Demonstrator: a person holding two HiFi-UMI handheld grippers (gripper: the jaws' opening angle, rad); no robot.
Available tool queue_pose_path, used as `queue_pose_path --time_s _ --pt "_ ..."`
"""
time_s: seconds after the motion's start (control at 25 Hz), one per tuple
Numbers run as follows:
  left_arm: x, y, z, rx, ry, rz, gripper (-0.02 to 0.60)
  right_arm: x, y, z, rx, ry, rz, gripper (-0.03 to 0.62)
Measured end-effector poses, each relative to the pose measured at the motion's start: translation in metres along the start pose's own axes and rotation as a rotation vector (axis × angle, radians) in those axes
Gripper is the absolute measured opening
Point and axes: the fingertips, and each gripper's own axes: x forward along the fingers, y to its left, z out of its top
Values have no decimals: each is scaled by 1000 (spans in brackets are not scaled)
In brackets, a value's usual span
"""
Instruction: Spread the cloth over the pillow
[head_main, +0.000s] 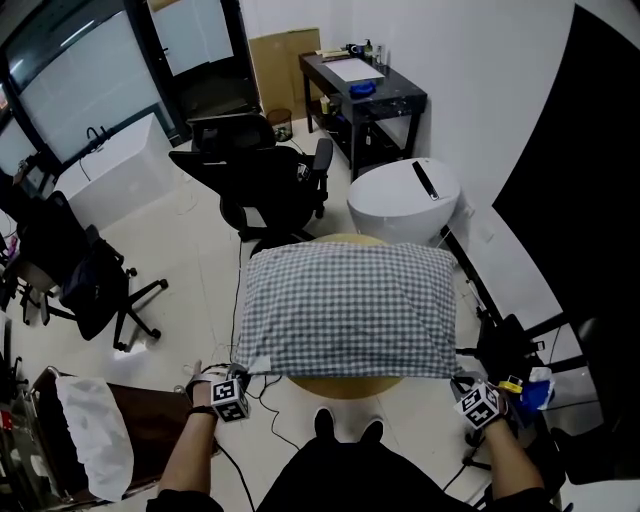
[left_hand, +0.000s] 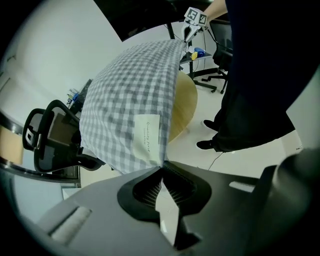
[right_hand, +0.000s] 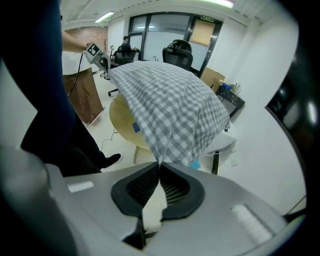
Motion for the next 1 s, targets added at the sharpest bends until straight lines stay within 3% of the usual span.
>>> queue_pose_path --time_s 0.24,0.56,0.68,0.76,0.88,1.0 --pt "1 7 6 -38 -19 -19 18 7 -7 5 107 -46 -12 23" --pt "-9 7 7 -155 -67 -41 117 -10 -19 20 192 -117 -38 135" --pt "-22 9 4 -204 -97 -21 135 -23 -22 35 191 -160 -55 147" --pt "-41 21 12 -251 -154 23 138 -39 -28 54 189 -218 -82 147" --pt "-78 49 47 -323 -310 110 138 -66 -39 97 199 -342 -113 146" --pt "-109 76 92 -336 -452 185 138 -91 -45 147 219 -477 -115 109"
